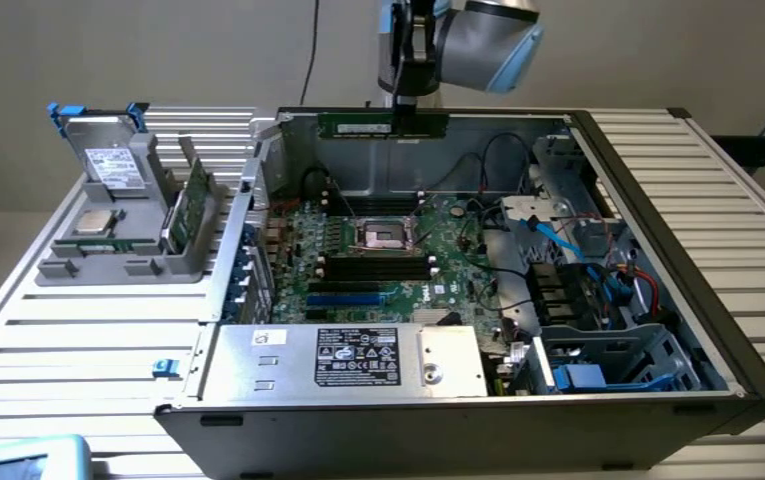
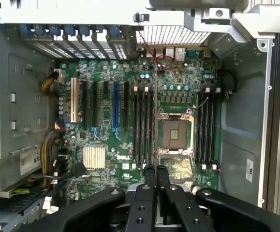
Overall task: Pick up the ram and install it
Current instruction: 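Pick up the ram and move it above insertion slot, then insert the ram into the slot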
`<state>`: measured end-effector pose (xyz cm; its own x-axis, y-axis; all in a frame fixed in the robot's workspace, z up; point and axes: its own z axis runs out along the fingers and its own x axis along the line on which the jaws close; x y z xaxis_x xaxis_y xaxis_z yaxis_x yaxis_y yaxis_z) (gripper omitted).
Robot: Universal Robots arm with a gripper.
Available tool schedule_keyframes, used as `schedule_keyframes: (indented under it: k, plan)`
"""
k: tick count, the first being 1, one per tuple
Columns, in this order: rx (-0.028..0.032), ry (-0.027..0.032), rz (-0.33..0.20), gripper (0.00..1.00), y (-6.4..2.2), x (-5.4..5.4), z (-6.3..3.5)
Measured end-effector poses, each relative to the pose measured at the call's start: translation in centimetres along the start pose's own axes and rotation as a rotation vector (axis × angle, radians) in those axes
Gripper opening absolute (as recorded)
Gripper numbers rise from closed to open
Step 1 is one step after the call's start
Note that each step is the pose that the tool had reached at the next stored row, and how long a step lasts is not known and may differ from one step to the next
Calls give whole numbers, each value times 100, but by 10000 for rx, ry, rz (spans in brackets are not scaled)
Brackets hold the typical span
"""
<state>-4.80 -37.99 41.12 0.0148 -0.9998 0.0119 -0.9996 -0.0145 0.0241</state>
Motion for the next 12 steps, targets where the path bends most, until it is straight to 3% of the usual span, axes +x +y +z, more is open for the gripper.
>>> schedule_keyframes:
  k: [12]
  plan:
    - [0, -1, 1, 13, -21, -17, 7]
